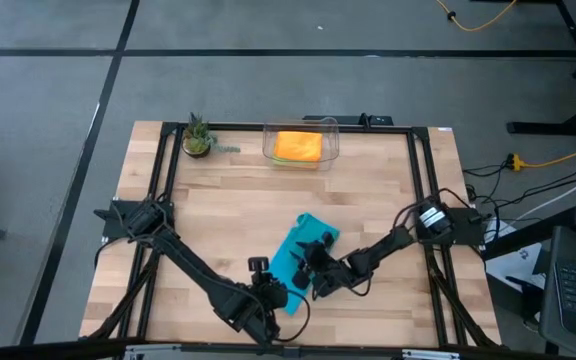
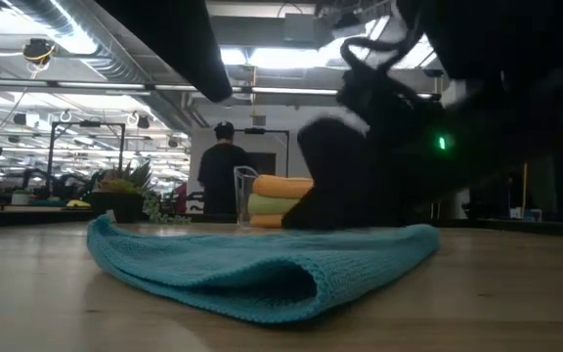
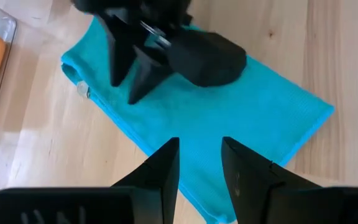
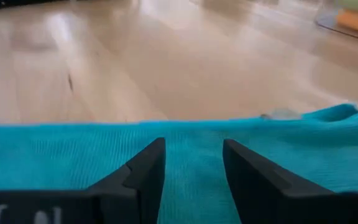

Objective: Fold microfiber towels
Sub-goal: Fold the blue microfiber cloth

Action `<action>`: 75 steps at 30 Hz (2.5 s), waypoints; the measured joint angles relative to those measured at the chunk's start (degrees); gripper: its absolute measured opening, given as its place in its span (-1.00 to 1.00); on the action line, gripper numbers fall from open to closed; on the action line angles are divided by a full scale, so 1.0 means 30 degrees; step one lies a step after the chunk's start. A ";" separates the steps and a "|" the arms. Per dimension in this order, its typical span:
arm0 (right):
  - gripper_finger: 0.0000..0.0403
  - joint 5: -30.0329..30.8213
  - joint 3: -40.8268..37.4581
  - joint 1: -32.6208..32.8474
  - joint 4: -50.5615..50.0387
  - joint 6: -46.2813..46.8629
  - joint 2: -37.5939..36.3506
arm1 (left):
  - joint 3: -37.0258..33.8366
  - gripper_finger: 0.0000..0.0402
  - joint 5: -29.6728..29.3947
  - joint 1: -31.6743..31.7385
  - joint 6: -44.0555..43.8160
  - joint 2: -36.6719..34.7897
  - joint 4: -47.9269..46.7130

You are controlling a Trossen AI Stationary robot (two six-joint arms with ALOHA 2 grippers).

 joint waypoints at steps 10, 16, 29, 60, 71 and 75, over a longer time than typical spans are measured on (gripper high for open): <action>-0.18 -0.4034 0.0138 -0.0917 0.1205 -0.3059 0.1386 | 0.0000 -0.44 0.0017 0.0272 0.0604 0.0000 -0.0003; -0.18 -1.1734 0.0117 -0.2981 0.3950 -0.7919 0.1457 | 0.0000 -0.44 0.0016 0.0405 0.0623 0.0000 0.0005; -0.18 -1.8285 -0.0076 -0.5756 0.2656 -1.1616 -0.0205 | 0.0000 -0.44 0.0097 0.0369 0.0609 0.0000 0.0012; -0.17 -1.7030 -0.0036 0.2359 -0.8478 -0.7353 -0.6411 | 0.0022 -0.10 0.6034 0.0350 0.3513 0.0803 0.4187; 0.44 -1.6430 -0.0007 0.2353 -0.6987 -0.7807 -0.5174 | 0.0015 -0.01 0.6164 0.0056 0.5174 0.1526 0.4298; 0.53 -1.6070 0.0008 0.2353 -0.6435 -0.9550 -0.4654 | -0.0015 -0.01 0.6173 0.0026 0.5653 0.1982 0.4310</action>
